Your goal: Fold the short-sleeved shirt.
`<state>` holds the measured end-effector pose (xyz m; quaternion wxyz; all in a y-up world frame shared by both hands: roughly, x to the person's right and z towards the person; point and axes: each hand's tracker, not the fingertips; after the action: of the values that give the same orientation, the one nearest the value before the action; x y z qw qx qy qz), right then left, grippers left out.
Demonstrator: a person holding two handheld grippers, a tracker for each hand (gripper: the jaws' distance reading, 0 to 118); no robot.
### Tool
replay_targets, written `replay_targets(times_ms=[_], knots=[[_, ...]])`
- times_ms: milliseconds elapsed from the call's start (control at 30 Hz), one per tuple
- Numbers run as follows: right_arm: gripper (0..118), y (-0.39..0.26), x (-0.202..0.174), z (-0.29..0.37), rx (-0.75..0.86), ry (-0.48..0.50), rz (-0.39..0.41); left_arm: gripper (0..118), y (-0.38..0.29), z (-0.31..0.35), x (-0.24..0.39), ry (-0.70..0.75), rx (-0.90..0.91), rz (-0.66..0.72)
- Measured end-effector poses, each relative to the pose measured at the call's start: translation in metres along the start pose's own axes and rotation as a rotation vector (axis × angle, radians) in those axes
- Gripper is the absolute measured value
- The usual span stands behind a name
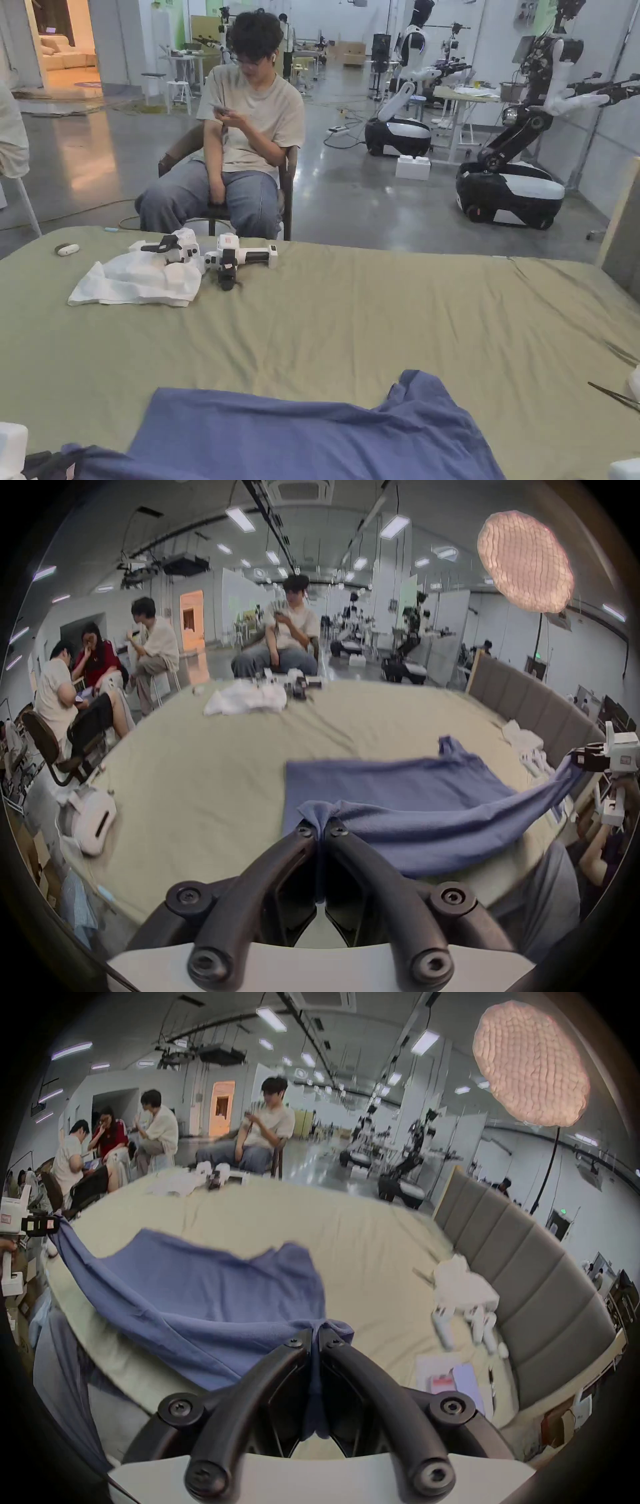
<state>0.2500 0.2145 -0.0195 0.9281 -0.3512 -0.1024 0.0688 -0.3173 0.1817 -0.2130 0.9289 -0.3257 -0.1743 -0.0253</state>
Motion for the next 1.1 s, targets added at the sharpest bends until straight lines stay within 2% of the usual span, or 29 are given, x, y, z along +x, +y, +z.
replay_targets(times_ms=[133, 267, 400, 467, 567, 600, 633, 667, 700, 733, 800, 900, 1100], knots=[[1, -0.035, -0.013, -0.020, -0.139, 0.043, 0.019, 0, -0.034, -0.013, -0.002, 0.001, -0.163, -0.038], [1, -0.059, -0.018, -0.046, -0.240, 0.041, 0.012, 0, -0.053, -0.029, 0.009, 0.013, -0.292, -0.033], [2, -0.071, -0.020, -0.070, -0.293, 0.035, 0.002, 0, -0.062, -0.053, 0.015, 0.040, -0.355, -0.069], [2, -0.075, -0.020, -0.080, -0.307, 0.043, -0.029, 0, -0.064, -0.063, 0.018, 0.047, -0.367, -0.057], [14, -0.078, -0.022, -0.093, -0.331, 0.035, -0.054, 13, -0.065, -0.073, 0.021, 0.071, -0.372, -0.023], [22, -0.078, -0.023, -0.095, -0.332, 0.024, -0.055, 17, -0.065, -0.075, 0.022, 0.078, -0.368, -0.013], [37, -0.076, -0.024, -0.095, -0.328, 0.020, -0.052, 24, -0.063, -0.077, 0.022, 0.086, -0.360, -0.002], [56, -0.073, -0.026, -0.094, -0.312, 0.008, -0.052, 43, -0.061, -0.077, 0.023, 0.089, -0.344, 0.013], [62, -0.070, -0.026, -0.093, -0.278, -0.005, -0.063, 58, -0.060, -0.078, 0.024, 0.099, -0.323, 0.020], [63, -0.064, -0.025, -0.092, -0.238, -0.008, -0.084, 68, -0.057, -0.077, 0.026, 0.105, -0.294, 0.024], [63, -0.053, -0.025, -0.089, -0.148, -0.014, -0.115, 69, -0.048, -0.075, 0.031, 0.101, -0.213, 0.019], [73, -0.031, -0.029, -0.086, -0.011, -0.033, -0.145, 69, -0.032, -0.071, 0.042, 0.097, -0.086, 0.017], [73, 0.013, -0.055, -0.075, 0.310, -0.075, -0.190, 68, 0.010, -0.057, 0.078, 0.108, 0.206, 0.003]])
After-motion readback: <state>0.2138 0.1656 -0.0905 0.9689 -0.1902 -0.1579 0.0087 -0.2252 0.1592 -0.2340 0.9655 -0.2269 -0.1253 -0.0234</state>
